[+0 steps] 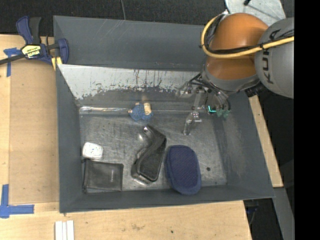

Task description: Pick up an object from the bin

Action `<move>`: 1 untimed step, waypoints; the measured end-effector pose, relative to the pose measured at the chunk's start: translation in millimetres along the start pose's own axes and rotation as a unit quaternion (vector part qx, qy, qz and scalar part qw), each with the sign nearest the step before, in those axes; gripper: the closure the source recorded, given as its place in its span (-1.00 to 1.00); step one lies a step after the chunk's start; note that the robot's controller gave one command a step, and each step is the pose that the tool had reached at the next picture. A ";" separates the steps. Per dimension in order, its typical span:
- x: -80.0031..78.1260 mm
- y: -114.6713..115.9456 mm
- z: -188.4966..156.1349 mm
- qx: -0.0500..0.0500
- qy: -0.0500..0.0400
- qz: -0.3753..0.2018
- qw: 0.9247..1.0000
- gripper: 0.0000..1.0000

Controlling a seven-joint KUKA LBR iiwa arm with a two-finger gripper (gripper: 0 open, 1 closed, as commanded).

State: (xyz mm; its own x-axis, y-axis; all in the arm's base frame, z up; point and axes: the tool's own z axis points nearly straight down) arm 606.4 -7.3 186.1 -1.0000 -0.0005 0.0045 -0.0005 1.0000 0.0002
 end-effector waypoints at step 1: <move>46.5 -6.5 108.0 0.001 -0.009 -0.267 0.964 -1.00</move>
Offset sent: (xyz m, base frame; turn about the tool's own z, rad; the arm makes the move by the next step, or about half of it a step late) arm -0.0531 -0.0088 -0.1161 -0.5417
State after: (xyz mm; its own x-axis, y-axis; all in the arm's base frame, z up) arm 559.4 -13.7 78.3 -0.8575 -0.5143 -0.0135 -0.5143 0.8576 -0.0037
